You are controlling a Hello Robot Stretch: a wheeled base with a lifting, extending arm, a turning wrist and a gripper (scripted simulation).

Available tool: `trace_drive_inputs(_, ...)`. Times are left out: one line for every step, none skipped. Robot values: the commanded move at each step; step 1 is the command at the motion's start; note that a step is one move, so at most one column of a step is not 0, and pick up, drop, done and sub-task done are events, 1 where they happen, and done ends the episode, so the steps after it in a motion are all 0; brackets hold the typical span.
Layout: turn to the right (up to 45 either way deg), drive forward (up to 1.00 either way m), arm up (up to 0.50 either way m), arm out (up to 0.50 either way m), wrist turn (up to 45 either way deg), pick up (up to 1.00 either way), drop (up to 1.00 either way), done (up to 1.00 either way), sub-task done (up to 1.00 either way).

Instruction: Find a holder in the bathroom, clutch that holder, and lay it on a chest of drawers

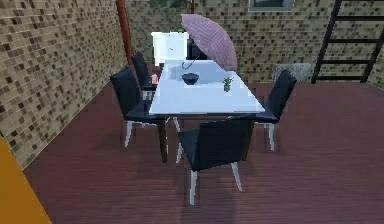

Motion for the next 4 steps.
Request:
trace_drive_inputs(-6.0, 0.00, 0.00, 0.00, 0.0, 0.00, 0.00, 0.00, 0.00)
trace_drive_inputs(0.0, 0.70, 0.00, 0.00, 0.0, 0.00, 0.00, 0.00, 0.00)
trace_drive_inputs(-45.0, 0.00, 0.00, 0.00, 0.0, 0.00, 0.00, 0.00, 0.00)
trace_drive_inputs(-39.0, 0.00, 0.00, 0.00, 0.0, 0.00, 0.00, 0.00, 0.00)
